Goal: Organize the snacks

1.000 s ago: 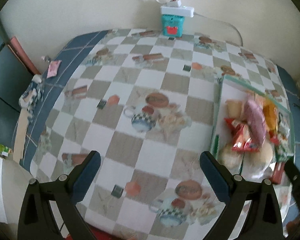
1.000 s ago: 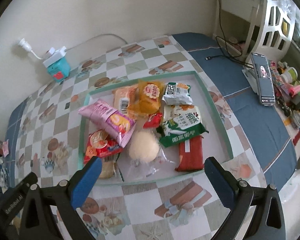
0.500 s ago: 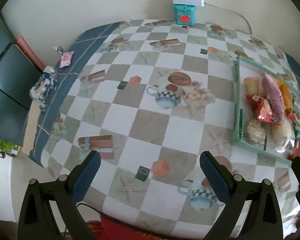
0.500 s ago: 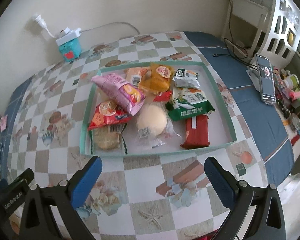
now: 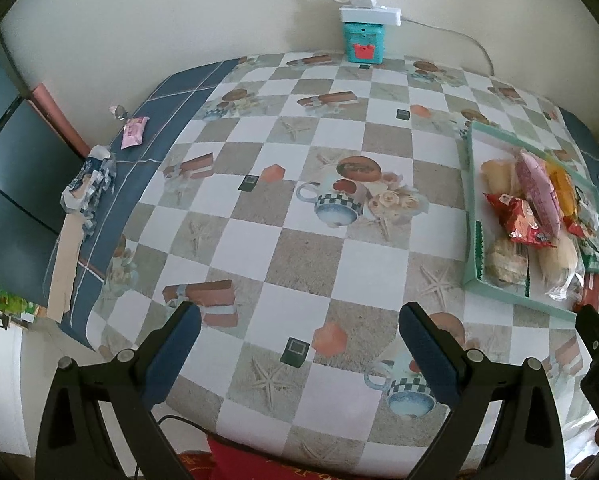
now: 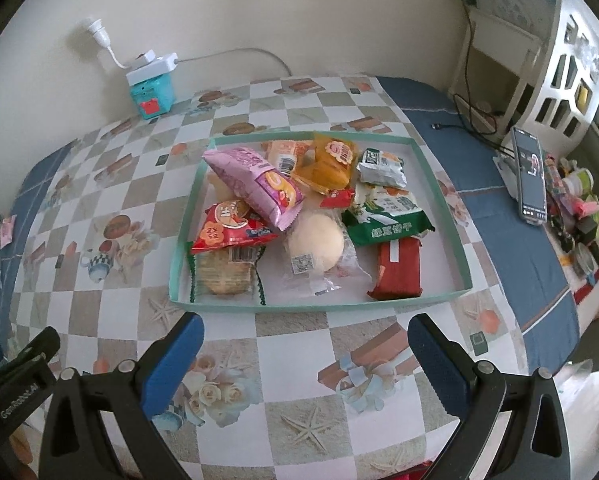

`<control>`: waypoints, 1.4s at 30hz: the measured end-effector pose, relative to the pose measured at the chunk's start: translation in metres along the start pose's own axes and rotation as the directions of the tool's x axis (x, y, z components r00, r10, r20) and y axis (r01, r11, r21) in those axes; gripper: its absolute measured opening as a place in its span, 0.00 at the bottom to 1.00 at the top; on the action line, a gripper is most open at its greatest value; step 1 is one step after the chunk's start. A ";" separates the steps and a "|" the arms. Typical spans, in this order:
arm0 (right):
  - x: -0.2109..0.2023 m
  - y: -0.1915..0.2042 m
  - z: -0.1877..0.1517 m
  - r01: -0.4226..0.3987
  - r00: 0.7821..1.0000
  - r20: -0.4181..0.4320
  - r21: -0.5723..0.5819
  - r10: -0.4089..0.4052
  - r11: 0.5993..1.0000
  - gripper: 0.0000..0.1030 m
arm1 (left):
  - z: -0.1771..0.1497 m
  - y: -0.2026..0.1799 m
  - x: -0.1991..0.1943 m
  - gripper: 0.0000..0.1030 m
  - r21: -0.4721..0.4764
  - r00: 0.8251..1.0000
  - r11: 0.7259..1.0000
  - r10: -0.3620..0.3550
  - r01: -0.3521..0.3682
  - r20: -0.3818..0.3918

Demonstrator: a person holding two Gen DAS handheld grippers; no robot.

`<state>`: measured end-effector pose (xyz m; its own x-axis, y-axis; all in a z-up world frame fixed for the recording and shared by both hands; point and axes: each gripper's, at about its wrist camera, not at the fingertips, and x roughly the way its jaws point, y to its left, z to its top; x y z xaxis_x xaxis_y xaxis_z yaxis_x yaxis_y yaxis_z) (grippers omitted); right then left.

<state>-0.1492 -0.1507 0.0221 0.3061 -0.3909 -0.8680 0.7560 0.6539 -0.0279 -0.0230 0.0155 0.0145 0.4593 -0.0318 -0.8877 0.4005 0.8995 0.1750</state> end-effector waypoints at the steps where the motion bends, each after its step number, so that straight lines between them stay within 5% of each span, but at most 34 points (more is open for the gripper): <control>1: 0.000 0.001 0.000 0.001 1.000 0.000 -0.004 -0.001 1.000 1.00 | 0.000 0.000 0.001 0.96 0.001 1.000 1.000 -0.002 0.002 -0.003; 42: 0.002 0.015 0.001 0.002 1.000 -0.004 -0.081 -0.003 0.997 1.00 | 0.002 -0.003 0.012 0.96 0.029 0.999 1.000 -0.001 0.002 -0.045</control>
<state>-0.1367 -0.1419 0.0200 0.3019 -0.3901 -0.8699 0.7073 0.7034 -0.0700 -0.0173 0.0119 0.0043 0.4227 -0.0130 -0.9062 0.4247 0.8862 0.1854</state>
